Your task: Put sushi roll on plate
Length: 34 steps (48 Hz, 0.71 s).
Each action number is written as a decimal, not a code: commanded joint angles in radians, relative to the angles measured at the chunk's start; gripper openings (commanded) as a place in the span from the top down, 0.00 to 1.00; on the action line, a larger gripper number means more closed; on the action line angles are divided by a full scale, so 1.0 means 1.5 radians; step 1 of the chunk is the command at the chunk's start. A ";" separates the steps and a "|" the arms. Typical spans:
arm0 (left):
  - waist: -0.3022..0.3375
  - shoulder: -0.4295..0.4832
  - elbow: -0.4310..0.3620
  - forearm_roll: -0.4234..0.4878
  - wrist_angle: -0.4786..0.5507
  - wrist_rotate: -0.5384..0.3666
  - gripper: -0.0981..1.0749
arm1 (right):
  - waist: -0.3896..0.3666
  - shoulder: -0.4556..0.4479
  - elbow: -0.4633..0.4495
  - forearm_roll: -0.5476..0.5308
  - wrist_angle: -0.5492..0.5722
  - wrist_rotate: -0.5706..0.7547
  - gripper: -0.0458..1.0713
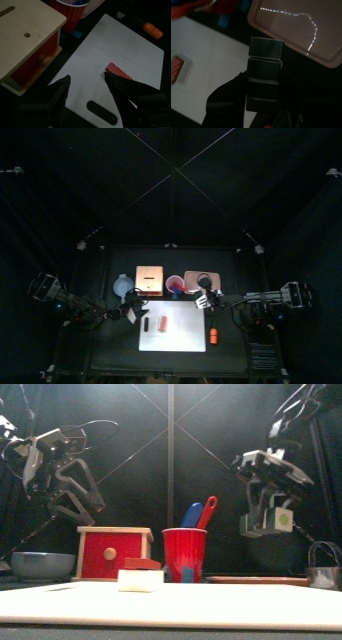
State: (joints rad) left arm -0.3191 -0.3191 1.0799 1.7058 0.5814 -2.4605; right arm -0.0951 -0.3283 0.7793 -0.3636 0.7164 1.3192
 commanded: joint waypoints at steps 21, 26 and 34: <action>0.007 -0.005 -0.008 0.002 0.002 0.000 0.14 | -0.212 0.145 -0.007 -0.097 -0.214 -0.001 0.38; 0.008 -0.006 -0.008 0.002 0.004 0.001 0.14 | -0.218 0.169 -0.022 -0.106 -0.214 -0.001 0.37; 0.009 -0.011 -0.007 0.002 0.004 0.001 0.14 | -0.220 0.191 -0.034 -0.112 -0.214 -0.001 0.28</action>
State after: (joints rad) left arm -0.3083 -0.3267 1.0799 1.7058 0.5829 -2.4605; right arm -0.4218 -0.0307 0.7532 -0.5262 0.4004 1.3177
